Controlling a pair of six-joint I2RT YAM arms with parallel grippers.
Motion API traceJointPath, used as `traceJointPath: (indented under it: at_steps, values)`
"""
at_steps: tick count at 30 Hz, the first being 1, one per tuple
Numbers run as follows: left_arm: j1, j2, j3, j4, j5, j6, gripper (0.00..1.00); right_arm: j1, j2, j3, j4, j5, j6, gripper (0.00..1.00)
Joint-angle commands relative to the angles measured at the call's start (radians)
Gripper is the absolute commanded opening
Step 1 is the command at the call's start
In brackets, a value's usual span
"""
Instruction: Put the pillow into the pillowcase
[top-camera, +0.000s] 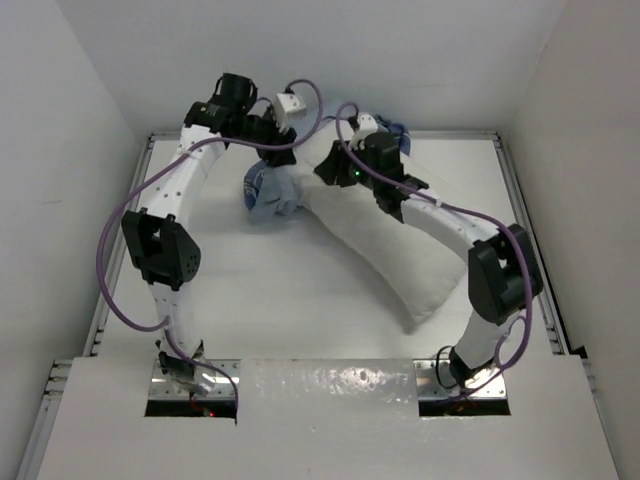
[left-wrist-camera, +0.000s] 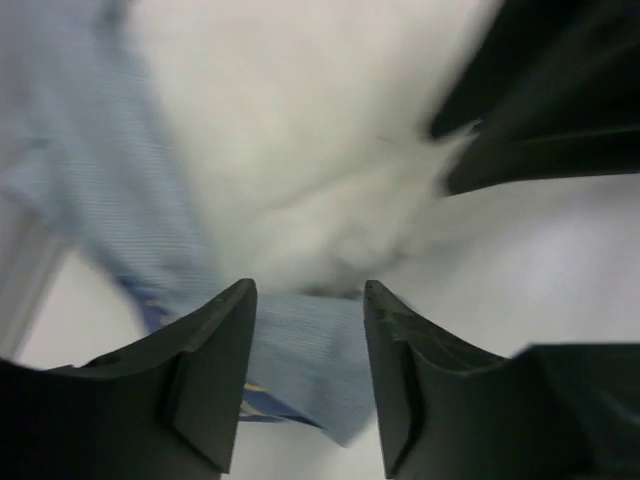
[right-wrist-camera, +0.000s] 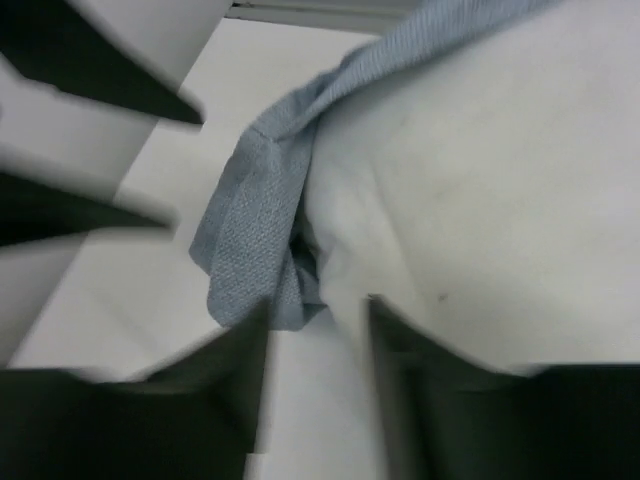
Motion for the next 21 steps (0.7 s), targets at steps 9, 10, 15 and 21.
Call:
traceJointPath:
  at_steps: [9,10,15,21]
  values:
    - [-0.077,0.226,0.109,0.593,-0.453,-0.281,0.74,-0.255,0.047,0.315,-0.194,-0.088,-0.147,0.81]
    - [-0.077,0.242,0.119,0.604,-0.459,-0.286,0.76,-0.286,0.077,0.346,-0.216,-0.095,-0.138,0.85]
    - [-0.083,0.315,0.135,0.693,-0.578,-0.312,0.7,-0.341,0.27,0.449,-0.09,-0.138,-0.049,0.9]
    - [-0.083,0.32,0.139,0.679,-0.548,-0.34,0.06,-0.34,0.523,0.567,-0.111,-0.374,0.011,0.91]
